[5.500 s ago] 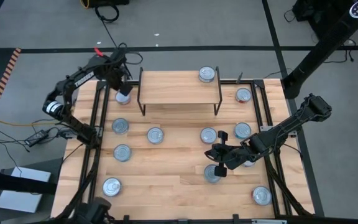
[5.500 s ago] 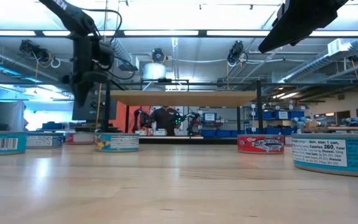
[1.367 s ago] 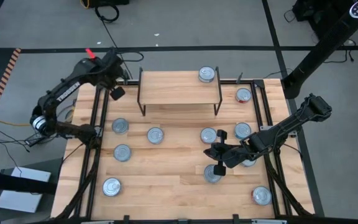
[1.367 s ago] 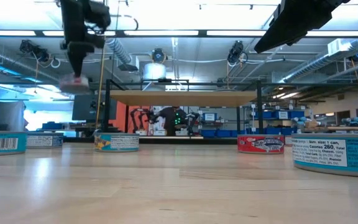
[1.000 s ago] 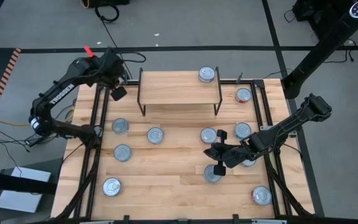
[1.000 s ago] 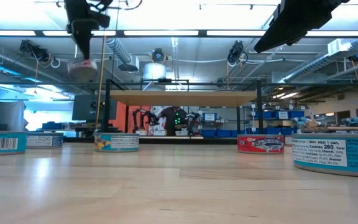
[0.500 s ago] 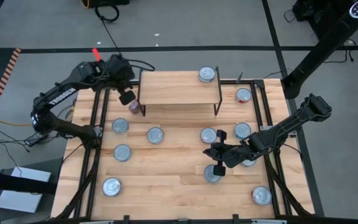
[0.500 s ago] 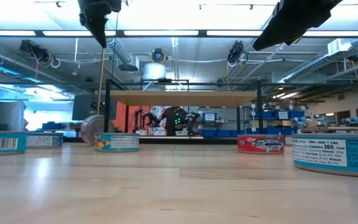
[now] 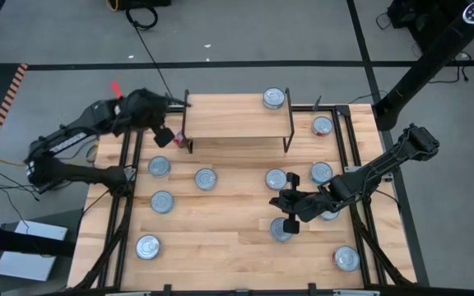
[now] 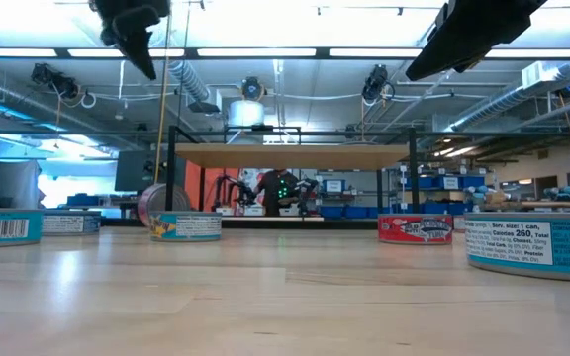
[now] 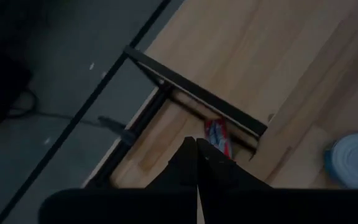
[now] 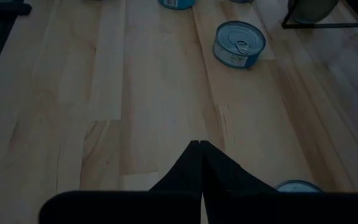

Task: Stack canned seafood by type on shelf
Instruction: Put the red tuna can on the shelf

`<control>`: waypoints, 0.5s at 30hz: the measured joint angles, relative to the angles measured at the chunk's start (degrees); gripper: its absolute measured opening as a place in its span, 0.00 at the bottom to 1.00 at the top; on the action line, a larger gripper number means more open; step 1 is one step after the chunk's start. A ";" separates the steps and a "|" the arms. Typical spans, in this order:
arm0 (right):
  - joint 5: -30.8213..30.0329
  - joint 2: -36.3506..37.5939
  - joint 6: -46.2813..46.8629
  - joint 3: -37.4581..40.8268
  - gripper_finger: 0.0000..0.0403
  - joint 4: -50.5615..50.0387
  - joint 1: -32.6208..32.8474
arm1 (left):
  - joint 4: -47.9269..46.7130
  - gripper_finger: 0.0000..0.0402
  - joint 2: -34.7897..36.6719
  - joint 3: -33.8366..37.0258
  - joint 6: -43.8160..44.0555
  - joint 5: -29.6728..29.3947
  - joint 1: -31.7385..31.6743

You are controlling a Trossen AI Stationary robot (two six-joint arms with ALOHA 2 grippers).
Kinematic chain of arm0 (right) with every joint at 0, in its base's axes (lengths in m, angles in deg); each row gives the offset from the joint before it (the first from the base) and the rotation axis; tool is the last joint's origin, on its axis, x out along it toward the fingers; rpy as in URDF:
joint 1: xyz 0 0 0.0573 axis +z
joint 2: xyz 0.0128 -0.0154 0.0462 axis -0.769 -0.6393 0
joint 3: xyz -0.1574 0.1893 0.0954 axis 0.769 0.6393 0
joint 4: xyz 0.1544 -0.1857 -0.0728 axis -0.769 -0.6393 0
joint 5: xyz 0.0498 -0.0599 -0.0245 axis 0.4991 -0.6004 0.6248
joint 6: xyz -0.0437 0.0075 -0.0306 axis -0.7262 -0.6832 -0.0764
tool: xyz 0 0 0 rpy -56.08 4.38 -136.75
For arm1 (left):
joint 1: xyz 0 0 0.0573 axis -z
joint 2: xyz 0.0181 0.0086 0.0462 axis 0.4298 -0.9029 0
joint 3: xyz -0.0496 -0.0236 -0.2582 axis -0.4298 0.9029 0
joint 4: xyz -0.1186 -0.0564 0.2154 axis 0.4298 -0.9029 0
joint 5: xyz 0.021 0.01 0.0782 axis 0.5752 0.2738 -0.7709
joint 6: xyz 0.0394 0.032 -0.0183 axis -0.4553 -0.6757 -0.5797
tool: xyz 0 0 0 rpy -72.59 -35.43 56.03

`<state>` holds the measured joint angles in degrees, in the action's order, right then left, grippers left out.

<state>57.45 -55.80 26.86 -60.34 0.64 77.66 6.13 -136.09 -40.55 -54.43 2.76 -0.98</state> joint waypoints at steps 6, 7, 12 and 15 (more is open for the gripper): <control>0.00 0.00 -0.06 0.00 0.02 0.20 0.00 | 13.75 0.00 10.88 18.35 4.27 7.00 0.06; 0.00 0.00 -0.08 0.00 0.02 0.49 0.00 | 15.50 0.01 11.93 20.92 5.70 7.01 0.04; 0.00 0.00 -0.09 0.00 0.02 1.29 0.00 | 19.15 0.11 13.05 30.84 7.36 7.43 0.02; 0.00 0.00 -0.09 0.00 0.02 1.29 0.00 | 21.07 0.21 11.94 33.99 8.47 7.28 -0.01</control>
<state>57.45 -55.80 26.77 -60.34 1.93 77.66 27.21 -124.15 -6.56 -45.97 10.04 -1.00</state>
